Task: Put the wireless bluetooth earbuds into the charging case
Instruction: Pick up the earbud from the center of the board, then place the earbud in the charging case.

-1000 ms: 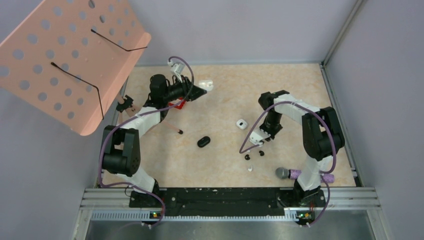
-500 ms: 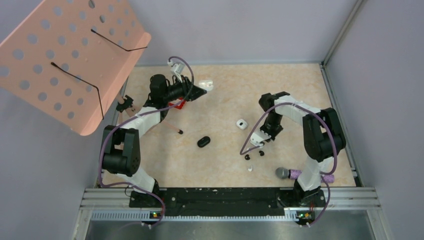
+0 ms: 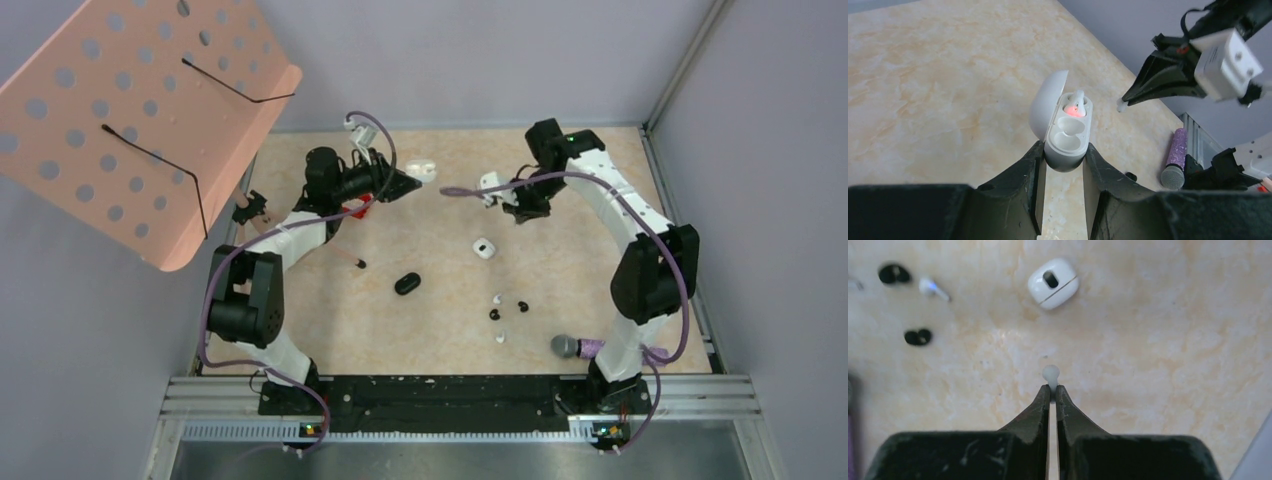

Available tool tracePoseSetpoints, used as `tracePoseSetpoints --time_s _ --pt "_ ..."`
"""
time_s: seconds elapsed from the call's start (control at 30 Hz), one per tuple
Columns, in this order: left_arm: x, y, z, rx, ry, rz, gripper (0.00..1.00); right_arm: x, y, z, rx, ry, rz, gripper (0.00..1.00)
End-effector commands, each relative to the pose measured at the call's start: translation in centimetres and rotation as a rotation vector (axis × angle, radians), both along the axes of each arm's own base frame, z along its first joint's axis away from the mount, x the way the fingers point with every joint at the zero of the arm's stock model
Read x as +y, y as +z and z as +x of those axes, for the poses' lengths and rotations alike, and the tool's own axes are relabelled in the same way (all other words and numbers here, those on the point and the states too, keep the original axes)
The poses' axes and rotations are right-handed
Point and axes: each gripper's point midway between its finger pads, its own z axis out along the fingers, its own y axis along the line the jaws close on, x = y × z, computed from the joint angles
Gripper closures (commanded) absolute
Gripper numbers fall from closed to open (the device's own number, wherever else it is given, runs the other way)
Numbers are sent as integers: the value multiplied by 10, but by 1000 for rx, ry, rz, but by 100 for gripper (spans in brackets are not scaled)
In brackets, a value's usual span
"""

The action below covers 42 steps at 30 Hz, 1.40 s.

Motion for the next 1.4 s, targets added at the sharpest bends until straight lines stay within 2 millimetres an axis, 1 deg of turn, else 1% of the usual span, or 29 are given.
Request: tracePoseSetpoints --time_s 0.0,0.1,0.17,0.2,0.27,0.37,0.47,0.63,0.73,0.9,1.0,1.17,1.37 --pt "-26 42 -10 -176 -149 -47 100 48 68 -24 227 -375 327 100" --pt "-39 47 -22 -211 -230 -53 100 78 111 -23 327 -514 533 100" --pt "-45 51 -30 -227 -276 -58 100 91 137 -14 332 -571 663 100" --pt "-49 52 -35 -235 -301 -60 100 98 151 -5 305 -576 735 100" --pt "-53 52 -40 -240 -326 -60 100 106 171 0 291 -600 817 100" --pt "-54 52 -44 -243 -343 -58 100 117 188 -1 293 -577 867 100" --pt "-55 50 -50 -256 -374 -50 100 129 192 -9 276 -513 866 100" --pt "-58 44 -58 -291 -413 -27 100 144 190 -20 163 -389 822 100" --pt "-59 44 -63 -307 -431 -19 100 150 192 -21 107 -344 807 100" --pt "-59 38 -67 -344 -445 24 100 157 194 -18 76 -329 792 100" --pt "-59 37 -69 -357 -455 42 100 159 189 -17 53 -312 764 100" --pt "-60 39 -70 -378 -466 44 100 162 173 -20 29 -278 700 100" --pt "-60 41 -72 -399 -474 44 100 163 161 -16 31 -278 665 100"
